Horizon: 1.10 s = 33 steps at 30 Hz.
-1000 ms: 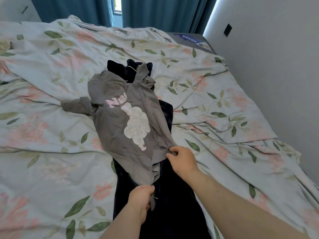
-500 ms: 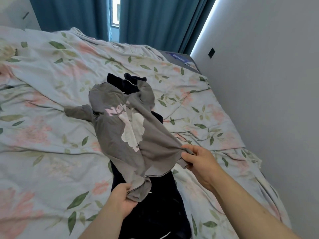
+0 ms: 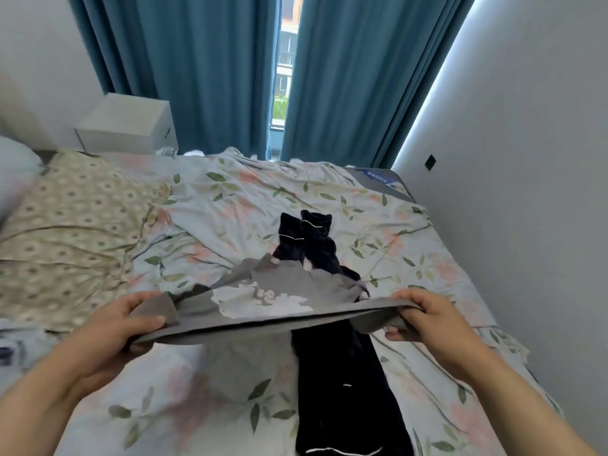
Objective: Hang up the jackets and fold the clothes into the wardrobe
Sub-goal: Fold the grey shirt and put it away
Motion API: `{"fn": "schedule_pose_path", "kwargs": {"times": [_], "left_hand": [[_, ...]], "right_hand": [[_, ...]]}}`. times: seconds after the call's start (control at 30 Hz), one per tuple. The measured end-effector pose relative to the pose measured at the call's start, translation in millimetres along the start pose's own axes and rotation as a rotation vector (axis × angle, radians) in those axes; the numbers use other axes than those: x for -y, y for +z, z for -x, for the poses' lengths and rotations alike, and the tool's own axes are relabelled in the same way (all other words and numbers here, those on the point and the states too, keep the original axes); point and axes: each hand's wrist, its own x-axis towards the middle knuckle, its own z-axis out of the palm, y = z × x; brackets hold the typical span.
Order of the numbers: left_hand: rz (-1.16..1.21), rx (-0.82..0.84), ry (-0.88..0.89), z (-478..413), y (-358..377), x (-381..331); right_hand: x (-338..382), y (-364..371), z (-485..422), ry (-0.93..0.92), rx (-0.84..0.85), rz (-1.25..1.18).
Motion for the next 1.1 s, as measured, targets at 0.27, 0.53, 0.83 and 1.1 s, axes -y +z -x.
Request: {"fn": "schedule_pose_path", "kwargs": {"times": [0.27,0.53,0.83,1.1], "left_hand": [[-0.229,-0.315,0.096,35,-84,-128],[0.078,-0.366,0.093,-9,-119,-247],[0.457,-0.388,0.511,14,-145,-333],[0.522,-0.469,0.546,56,-173,-273]], "right_hand": [[148,52,-4,-0.073,-0.167,-0.167],[248,123,-71,-0.161,-0.241,-0.333],[342,124,-71,-0.413,-0.331,-0.312],[299,115,-21,-0.499,-0.297,-0.206]]}}
